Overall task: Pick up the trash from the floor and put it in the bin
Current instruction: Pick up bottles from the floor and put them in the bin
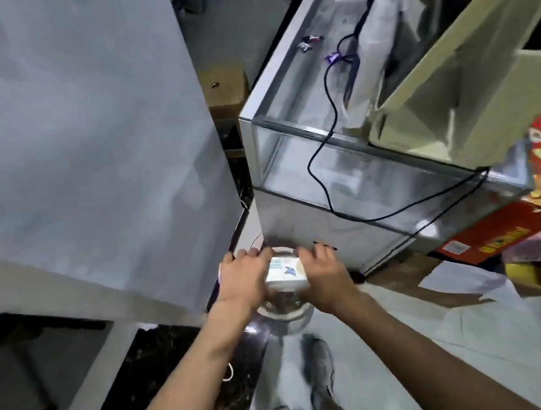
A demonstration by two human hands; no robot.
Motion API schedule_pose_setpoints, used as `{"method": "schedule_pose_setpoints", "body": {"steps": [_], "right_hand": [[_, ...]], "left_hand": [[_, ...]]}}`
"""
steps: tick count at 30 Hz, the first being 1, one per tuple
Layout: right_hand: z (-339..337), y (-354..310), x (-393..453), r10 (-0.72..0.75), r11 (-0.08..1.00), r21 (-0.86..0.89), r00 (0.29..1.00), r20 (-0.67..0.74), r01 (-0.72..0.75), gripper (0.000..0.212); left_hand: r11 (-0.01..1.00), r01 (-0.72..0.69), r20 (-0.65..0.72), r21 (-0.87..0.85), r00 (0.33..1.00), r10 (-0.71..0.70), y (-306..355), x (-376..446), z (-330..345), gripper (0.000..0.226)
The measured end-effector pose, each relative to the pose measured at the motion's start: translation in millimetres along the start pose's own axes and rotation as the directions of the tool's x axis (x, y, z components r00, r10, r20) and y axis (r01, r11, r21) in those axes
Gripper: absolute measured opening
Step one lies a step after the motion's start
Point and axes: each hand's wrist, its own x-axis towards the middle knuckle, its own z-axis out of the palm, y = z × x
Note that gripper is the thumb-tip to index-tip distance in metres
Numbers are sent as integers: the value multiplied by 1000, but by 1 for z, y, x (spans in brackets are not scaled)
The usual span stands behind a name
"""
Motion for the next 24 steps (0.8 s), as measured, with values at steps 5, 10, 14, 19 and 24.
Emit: {"method": "schedule_pose_setpoints", "body": {"steps": [5, 10, 14, 19, 24], "right_hand": [[119, 39, 86, 87, 996, -22, 995, 46, -86, 75], [250, 91, 140, 98, 993, 57, 994, 42, -100, 68], [319, 123, 194, 135, 986, 94, 991, 18, -136, 69], [355, 149, 237, 122, 992, 25, 989, 89, -125, 95], [333, 132, 234, 145, 978, 128, 975, 165, -167, 68]], "left_hand": [[998, 65, 102, -3, 993, -64, -4, 71, 131, 74], [997, 22, -51, -72, 998, -26, 4, 123, 278, 63], [995, 29, -45, -92, 998, -33, -2, 175, 353, 50], [964, 187, 76, -188, 982, -175, -18, 210, 395, 99], [850, 380, 212, -365, 923, -322, -32, 187, 372, 81]]}}
